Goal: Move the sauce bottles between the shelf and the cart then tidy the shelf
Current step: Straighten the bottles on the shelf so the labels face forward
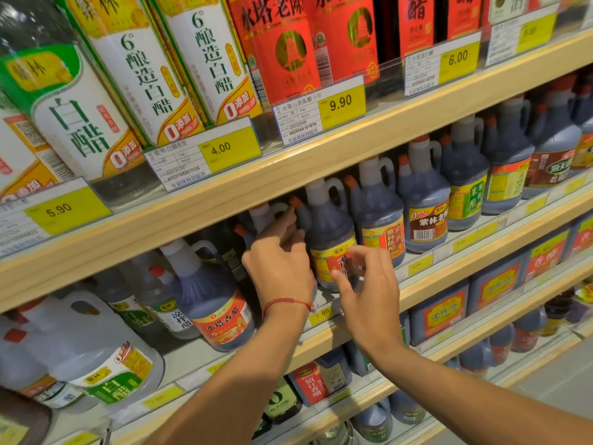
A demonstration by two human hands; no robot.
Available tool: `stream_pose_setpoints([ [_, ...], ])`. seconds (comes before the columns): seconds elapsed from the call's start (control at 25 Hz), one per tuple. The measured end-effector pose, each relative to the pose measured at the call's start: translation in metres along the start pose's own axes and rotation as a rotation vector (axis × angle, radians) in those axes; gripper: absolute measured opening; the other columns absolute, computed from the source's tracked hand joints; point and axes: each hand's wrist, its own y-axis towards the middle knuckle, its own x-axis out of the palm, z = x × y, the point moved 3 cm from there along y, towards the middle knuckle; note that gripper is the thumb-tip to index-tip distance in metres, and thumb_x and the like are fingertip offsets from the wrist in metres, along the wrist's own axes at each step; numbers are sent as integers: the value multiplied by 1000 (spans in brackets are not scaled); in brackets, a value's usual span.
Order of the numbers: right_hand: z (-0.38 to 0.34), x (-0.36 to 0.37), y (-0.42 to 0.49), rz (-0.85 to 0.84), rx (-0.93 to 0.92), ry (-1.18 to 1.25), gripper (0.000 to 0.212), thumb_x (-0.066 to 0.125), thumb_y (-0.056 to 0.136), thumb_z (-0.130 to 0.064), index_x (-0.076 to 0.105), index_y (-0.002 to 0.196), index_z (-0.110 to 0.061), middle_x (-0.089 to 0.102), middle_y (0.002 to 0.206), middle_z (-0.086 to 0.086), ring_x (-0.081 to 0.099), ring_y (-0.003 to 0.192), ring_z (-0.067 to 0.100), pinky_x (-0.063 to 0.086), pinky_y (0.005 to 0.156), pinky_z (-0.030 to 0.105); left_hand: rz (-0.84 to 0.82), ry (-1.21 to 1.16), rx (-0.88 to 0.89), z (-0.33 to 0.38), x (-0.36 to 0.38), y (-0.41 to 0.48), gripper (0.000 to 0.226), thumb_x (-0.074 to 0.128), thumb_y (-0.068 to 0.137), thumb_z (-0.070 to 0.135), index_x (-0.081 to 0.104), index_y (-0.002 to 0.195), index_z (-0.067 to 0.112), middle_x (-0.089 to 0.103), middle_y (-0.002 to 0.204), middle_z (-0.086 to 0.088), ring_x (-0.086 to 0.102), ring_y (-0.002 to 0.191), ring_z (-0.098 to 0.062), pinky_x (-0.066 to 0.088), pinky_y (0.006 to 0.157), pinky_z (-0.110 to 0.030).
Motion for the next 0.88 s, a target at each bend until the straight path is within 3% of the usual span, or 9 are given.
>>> stream_pose_setpoints([
  [0.08, -6, 7, -8, -54, -48, 8, 31, 78, 91, -18, 59, 115, -23, 53, 108, -10, 57, 102, 10, 54, 87, 33, 138, 48, 67, -8, -13, -9, 28, 75, 80, 13, 75, 108, 14, 72, 98, -5, 66, 95, -20, 40, 84, -16],
  [0.2, -12, 27, -21, -124, -52, -16, 39, 80, 90, -22, 58, 122, -22, 52, 113, -10, 55, 108, 10, 53, 93, 35, 199, 26, -128, -23, -30, -19, 40, 75, 84, 23, 62, 116, 3, 59, 114, -15, 50, 108, -27, 35, 89, -28],
  [0.32, -15, 45, -32, -143, 0, -52, 61, 81, 88, -28, 50, 140, -20, 49, 130, -8, 49, 125, 12, 47, 104, 30, 125, -31, -138, -35, -32, -6, 52, 71, 86, 33, 56, 127, 5, 60, 123, -15, 53, 115, -31, 44, 98, -39],
  [0.48, -17, 58, -36, -141, 15, -155, 72, 80, 88, -36, 43, 147, -20, 48, 137, -4, 52, 126, 19, 51, 100, 37, -24, -15, -225, -41, -24, 2, 48, 50, 100, 38, 42, 145, 25, 57, 136, -14, 54, 121, -35, 43, 89, -30],
  [0.68, -18, 66, -39, -99, 32, -212, 71, 80, 87, -41, 45, 144, -18, 49, 136, -2, 54, 118, 24, 48, 97, 39, -80, -40, -268, -55, -23, 11, 42, 41, 104, 35, 40, 146, 29, 50, 143, -12, 51, 123, -34, 37, 86, -27],
  [0.88, -17, 63, -37, -74, 74, -118, 65, 84, 83, -38, 49, 134, -20, 53, 124, -3, 57, 111, 20, 53, 92, 45, -60, -61, -252, -60, -23, 10, 34, 42, 104, 33, 46, 138, 32, 60, 123, -14, 55, 85, -25, 41, 70, -30],
])
